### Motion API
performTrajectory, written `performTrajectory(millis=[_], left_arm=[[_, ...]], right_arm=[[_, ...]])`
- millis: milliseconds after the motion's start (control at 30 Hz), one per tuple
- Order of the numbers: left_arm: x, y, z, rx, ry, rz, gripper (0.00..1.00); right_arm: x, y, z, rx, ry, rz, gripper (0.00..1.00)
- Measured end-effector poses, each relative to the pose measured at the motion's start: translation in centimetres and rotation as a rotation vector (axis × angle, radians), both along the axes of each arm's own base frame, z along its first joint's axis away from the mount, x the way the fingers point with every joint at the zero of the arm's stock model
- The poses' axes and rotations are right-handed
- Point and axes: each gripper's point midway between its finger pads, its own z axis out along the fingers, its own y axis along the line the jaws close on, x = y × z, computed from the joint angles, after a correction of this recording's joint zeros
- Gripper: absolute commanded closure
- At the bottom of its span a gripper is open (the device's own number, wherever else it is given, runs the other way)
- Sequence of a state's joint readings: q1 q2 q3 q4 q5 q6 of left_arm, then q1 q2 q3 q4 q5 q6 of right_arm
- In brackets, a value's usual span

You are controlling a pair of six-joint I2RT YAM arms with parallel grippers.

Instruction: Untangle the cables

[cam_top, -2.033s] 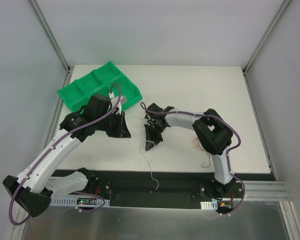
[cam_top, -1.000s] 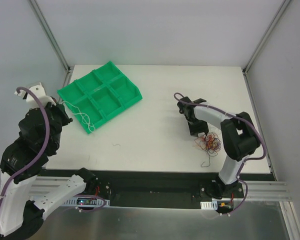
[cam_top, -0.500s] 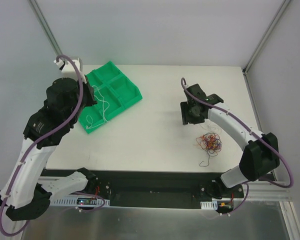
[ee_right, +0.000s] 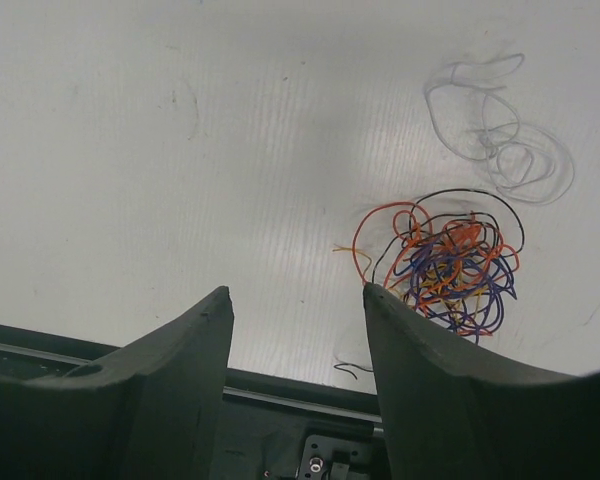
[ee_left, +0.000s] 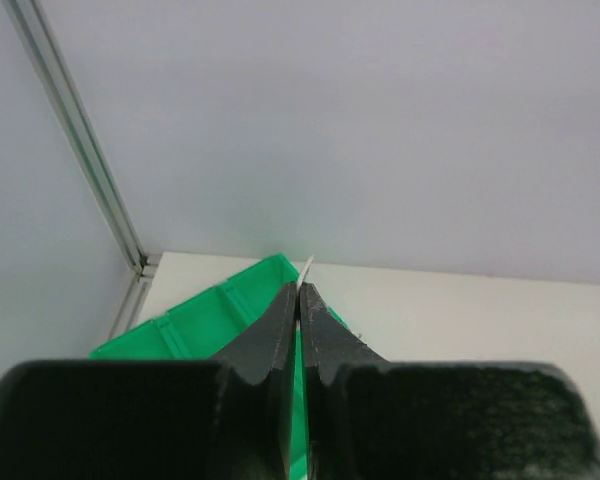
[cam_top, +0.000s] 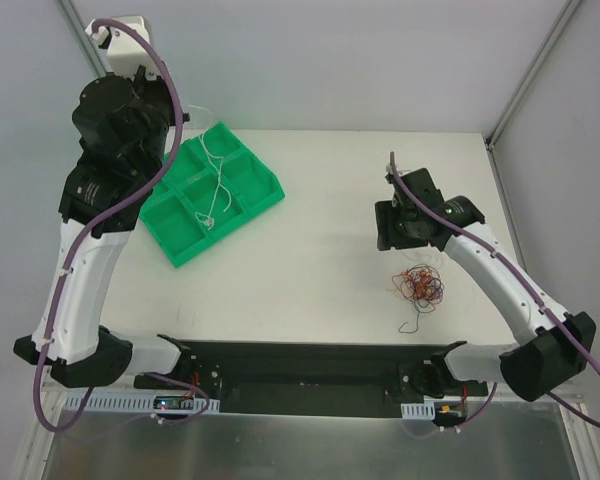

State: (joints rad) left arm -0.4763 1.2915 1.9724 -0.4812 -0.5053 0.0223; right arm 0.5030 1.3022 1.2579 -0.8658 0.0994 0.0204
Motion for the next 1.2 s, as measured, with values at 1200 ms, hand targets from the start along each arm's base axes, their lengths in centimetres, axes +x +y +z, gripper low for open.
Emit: performTrajectory(millis=[1200], left_arm=[[10.9, 8.7, -11.7, -0.084, 0.205, 0.212, 1.0]], right_arm=[[-1.3, -2.8, -0.6, -0.002, 0.026, -0.04, 0.41]])
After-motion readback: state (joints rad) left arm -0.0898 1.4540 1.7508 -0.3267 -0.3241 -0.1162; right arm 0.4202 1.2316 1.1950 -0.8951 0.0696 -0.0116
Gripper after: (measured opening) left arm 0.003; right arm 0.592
